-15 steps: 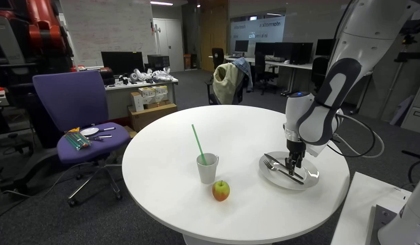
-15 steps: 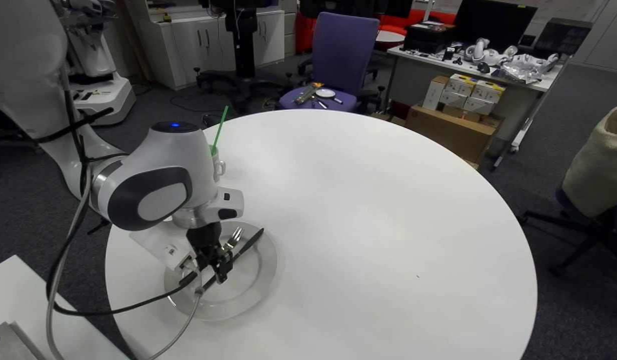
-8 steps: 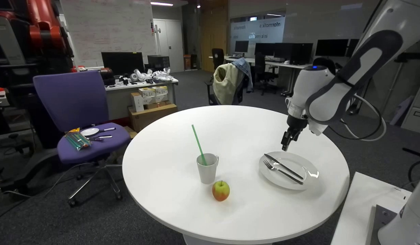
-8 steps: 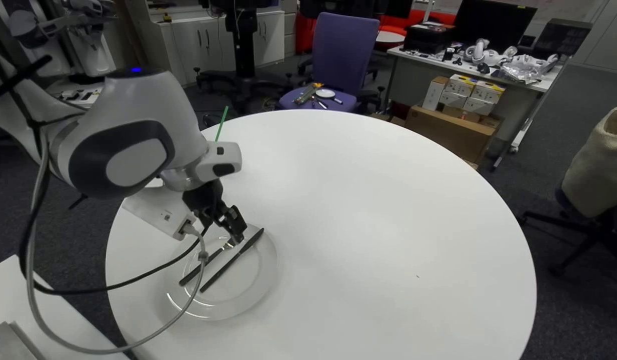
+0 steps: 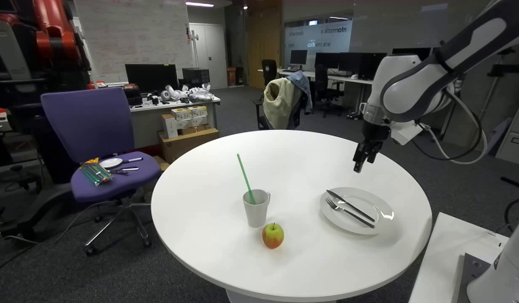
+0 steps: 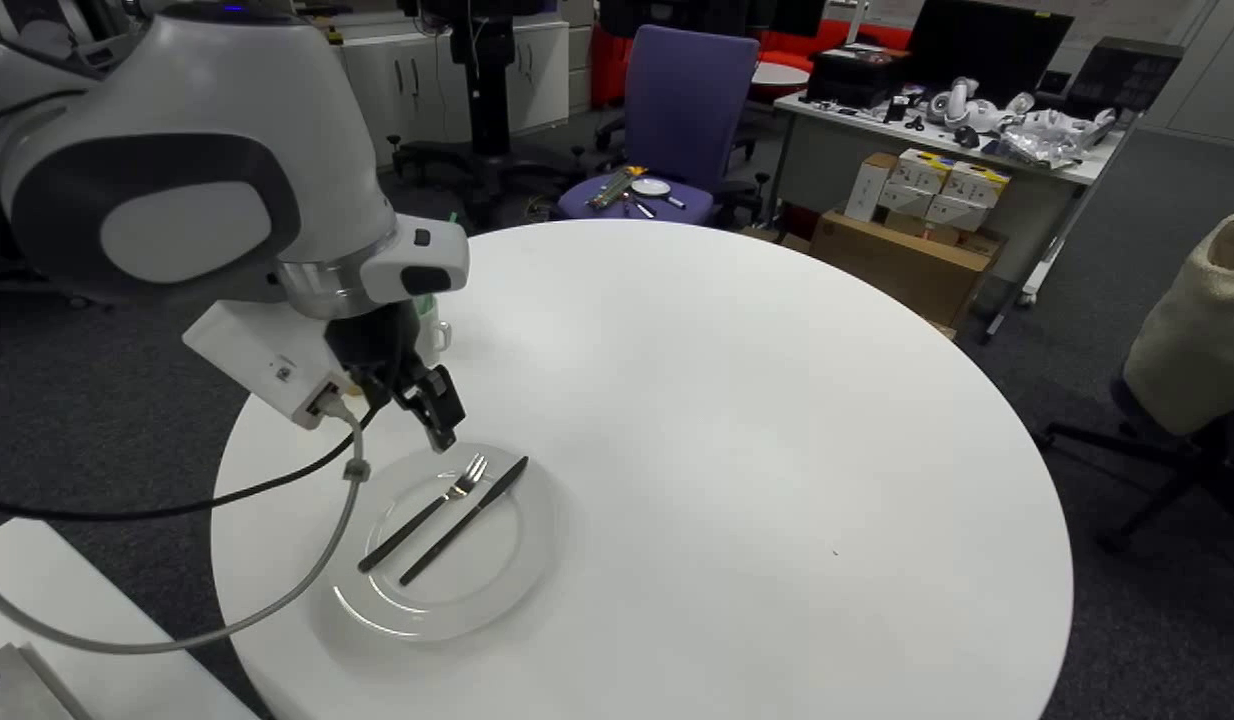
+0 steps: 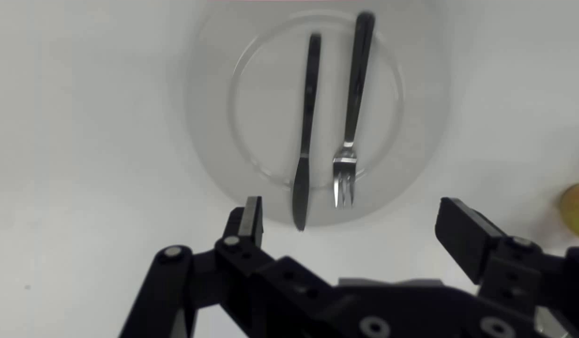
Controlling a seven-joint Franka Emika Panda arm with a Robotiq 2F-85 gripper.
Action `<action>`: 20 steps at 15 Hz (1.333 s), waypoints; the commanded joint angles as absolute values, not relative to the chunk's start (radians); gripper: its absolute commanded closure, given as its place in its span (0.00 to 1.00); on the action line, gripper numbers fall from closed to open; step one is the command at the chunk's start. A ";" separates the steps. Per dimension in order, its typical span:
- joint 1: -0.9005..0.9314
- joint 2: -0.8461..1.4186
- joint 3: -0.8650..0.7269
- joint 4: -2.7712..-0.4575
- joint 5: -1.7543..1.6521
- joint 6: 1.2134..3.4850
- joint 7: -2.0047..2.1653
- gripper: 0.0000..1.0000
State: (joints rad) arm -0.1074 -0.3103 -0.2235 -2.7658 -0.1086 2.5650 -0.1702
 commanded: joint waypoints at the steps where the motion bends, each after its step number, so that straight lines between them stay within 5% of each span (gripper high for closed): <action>1: -0.145 -0.342 -0.219 -2.710 -0.076 2.288 -0.171 0.00; 5: -0.199 -0.344 -0.216 -2.586 -0.110 1.969 -0.113 0.00; 6: -0.182 -0.331 -0.217 -2.650 -0.095 2.087 -0.142 0.00; 20: -0.195 -0.330 -0.219 -2.596 -0.098 2.001 -0.133 0.00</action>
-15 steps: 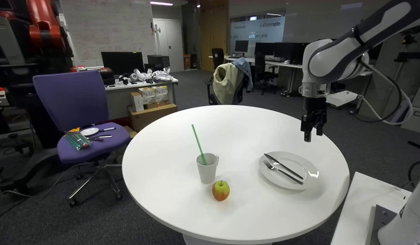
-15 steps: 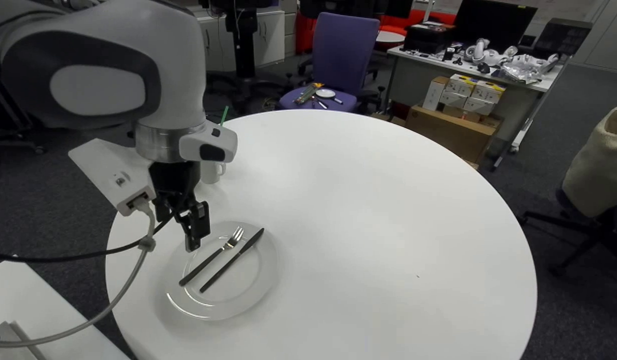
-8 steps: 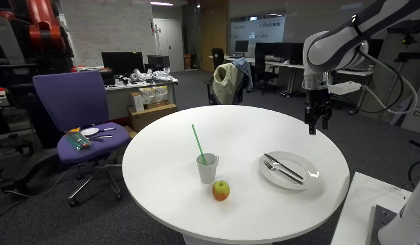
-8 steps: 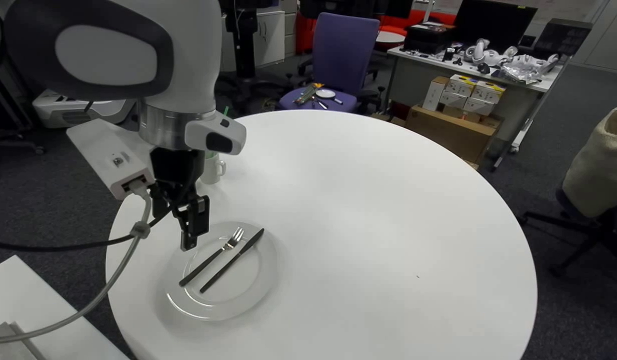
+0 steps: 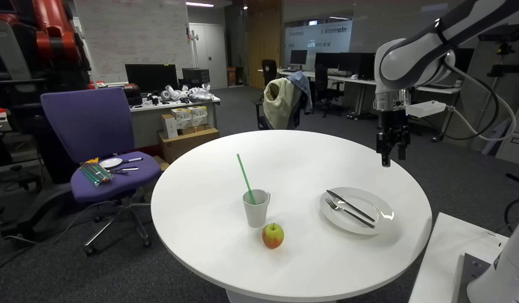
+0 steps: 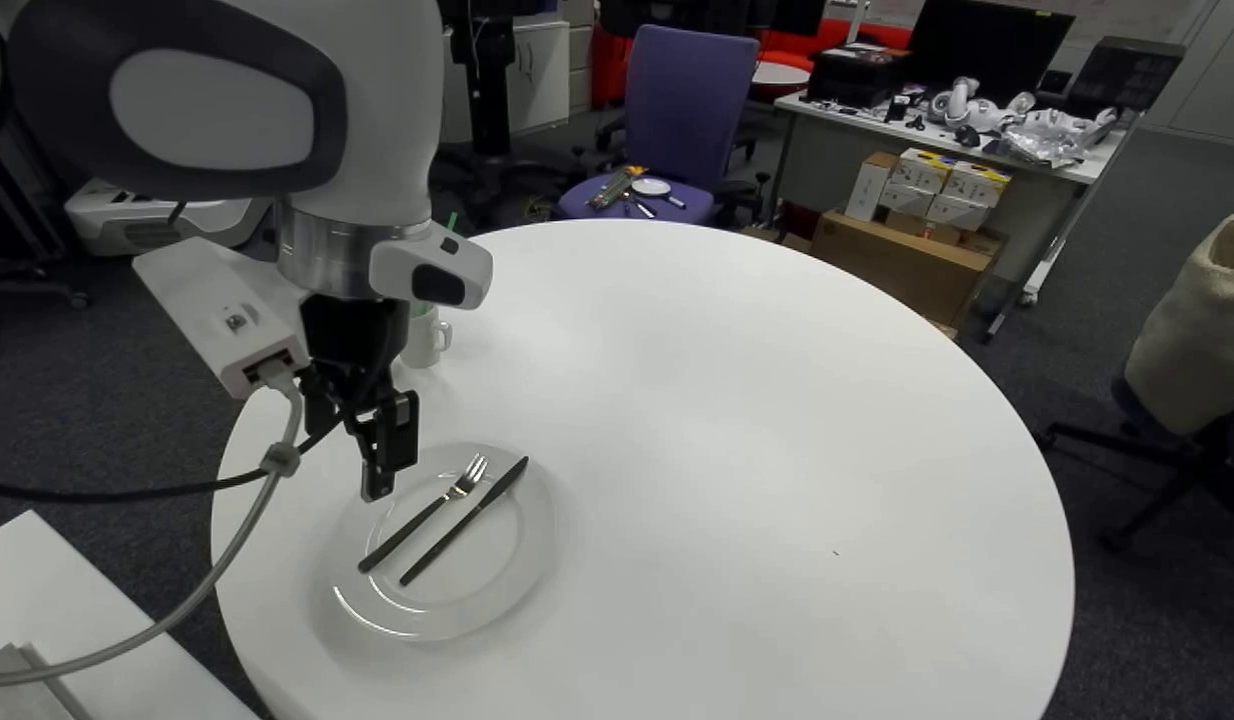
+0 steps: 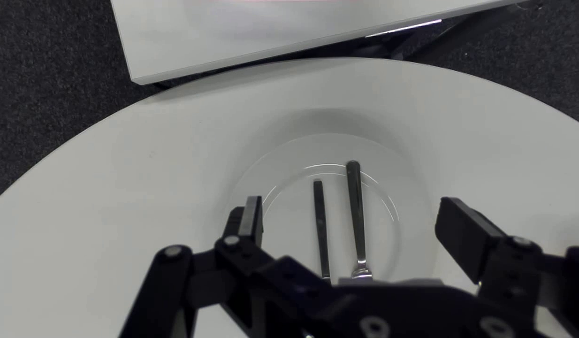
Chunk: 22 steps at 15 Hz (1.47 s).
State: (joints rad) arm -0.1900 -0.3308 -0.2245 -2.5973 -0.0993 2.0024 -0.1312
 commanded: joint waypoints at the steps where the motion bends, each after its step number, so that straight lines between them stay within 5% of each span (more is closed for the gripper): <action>1: -0.195 -0.330 -0.219 -2.596 -0.098 2.001 -0.133 0.00; 12: -0.169 0.120 -0.181 -2.486 -0.072 2.318 0.017 0.00; 22: -0.171 0.318 -0.190 -2.350 -0.081 2.308 0.064 0.00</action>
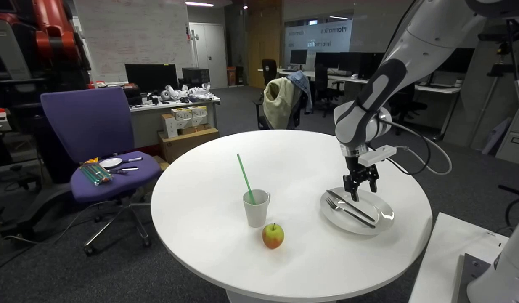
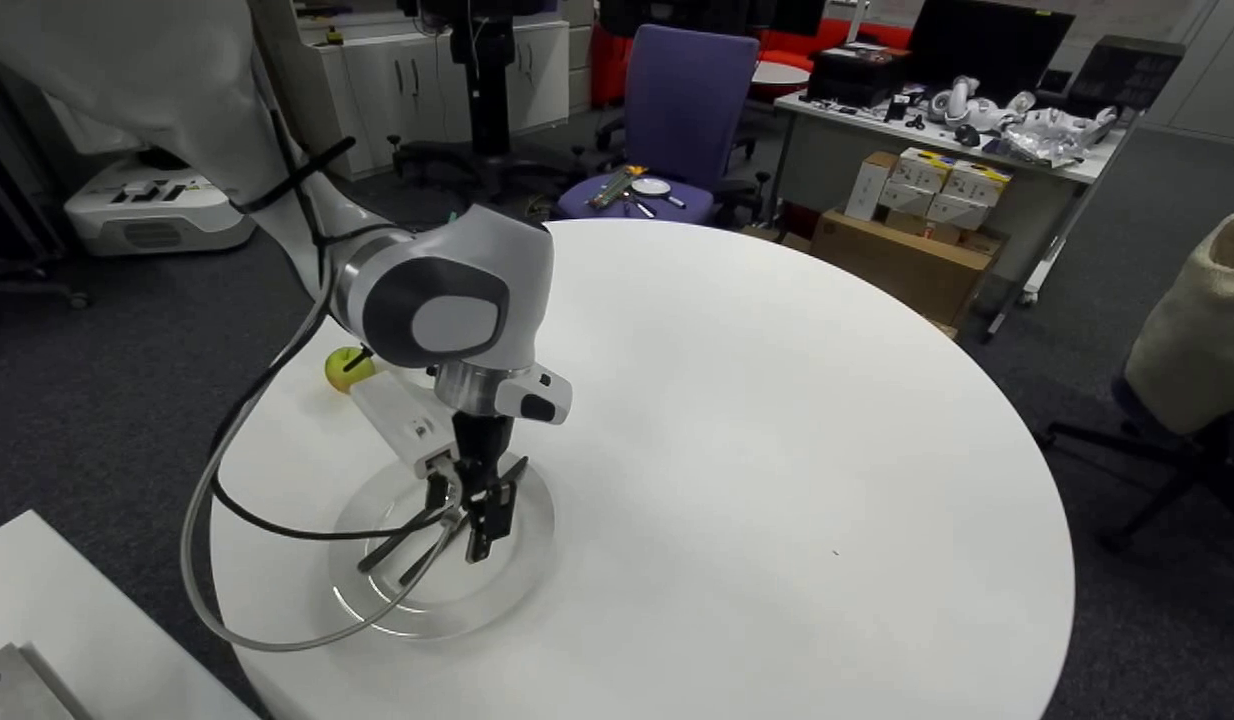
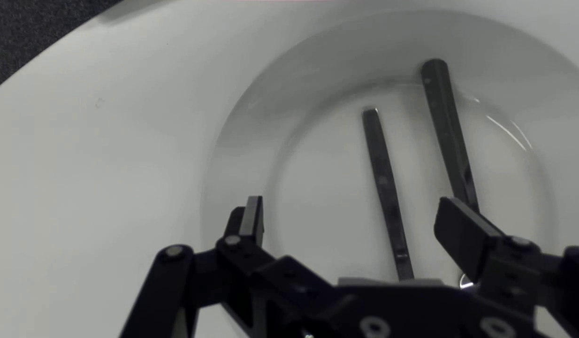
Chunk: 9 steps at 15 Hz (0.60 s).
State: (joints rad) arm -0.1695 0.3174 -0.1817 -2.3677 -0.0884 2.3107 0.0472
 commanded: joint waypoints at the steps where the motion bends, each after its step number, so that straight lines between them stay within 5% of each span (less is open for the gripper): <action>1: -0.171 0.309 -0.192 -2.359 -0.083 2.325 0.063 0.00; 9: -0.178 0.273 -0.210 -2.407 -0.095 2.368 0.052 0.00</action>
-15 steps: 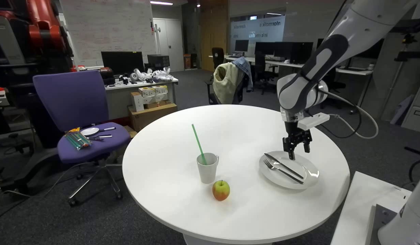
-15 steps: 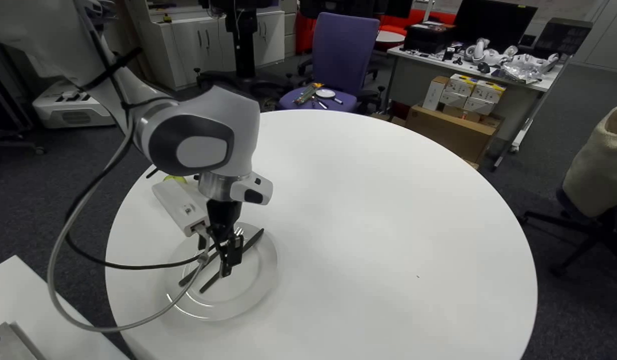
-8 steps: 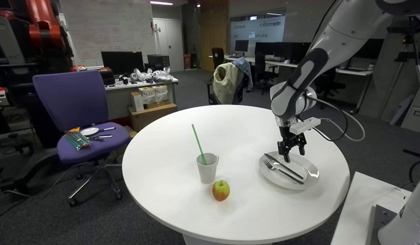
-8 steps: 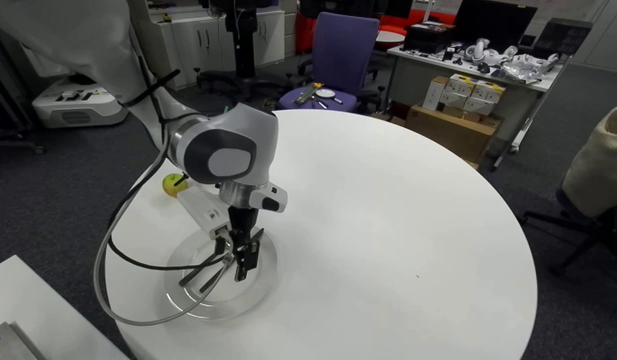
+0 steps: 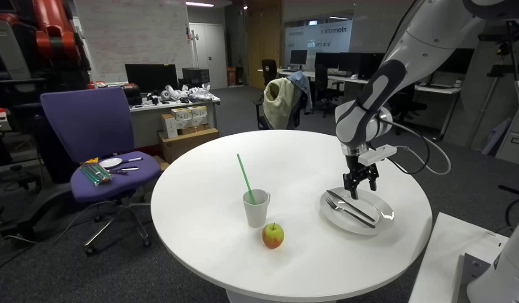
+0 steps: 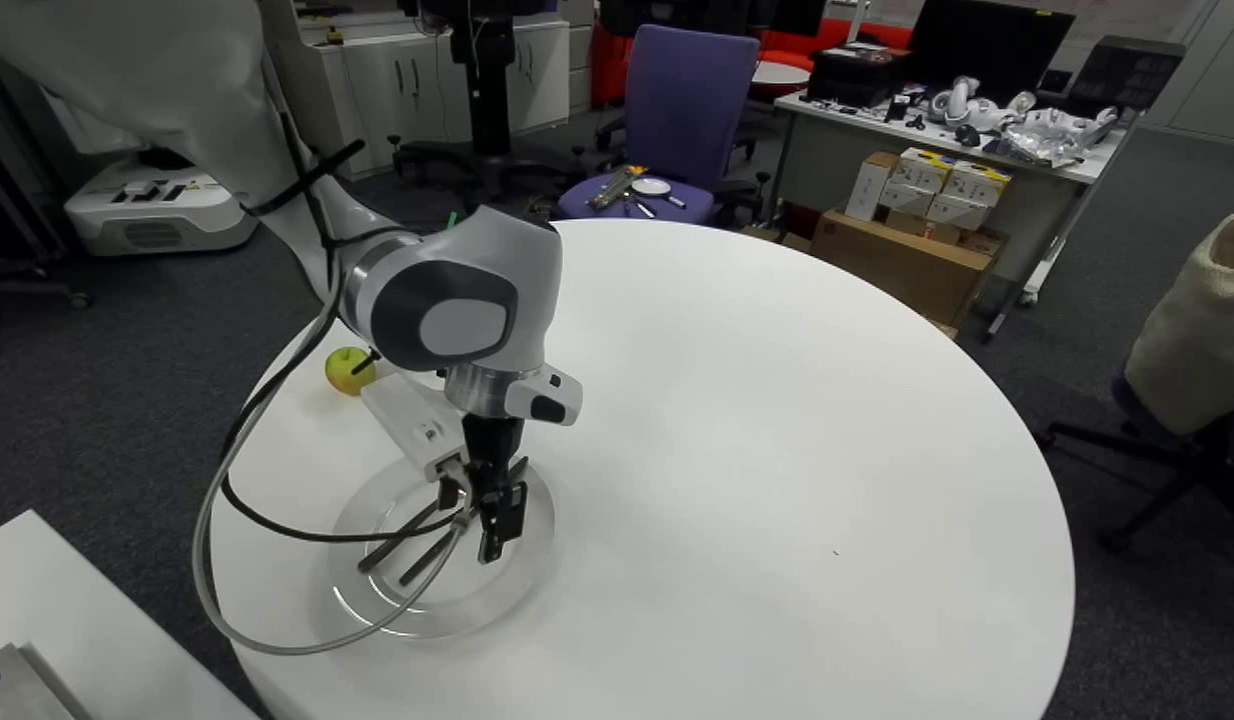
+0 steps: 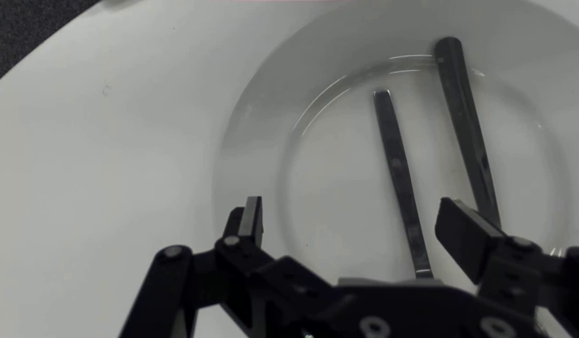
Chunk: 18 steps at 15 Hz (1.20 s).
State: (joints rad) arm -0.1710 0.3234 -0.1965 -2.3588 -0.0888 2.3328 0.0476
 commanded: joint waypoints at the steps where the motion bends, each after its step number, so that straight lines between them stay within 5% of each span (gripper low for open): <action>1: -0.180 0.272 -0.213 -2.412 -0.094 2.371 0.052 0.00; 18: -0.163 0.271 -0.226 -2.522 -0.099 2.591 0.064 0.00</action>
State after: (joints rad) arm -0.1705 0.3202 -0.2224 -2.4777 -0.0921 2.5540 0.0476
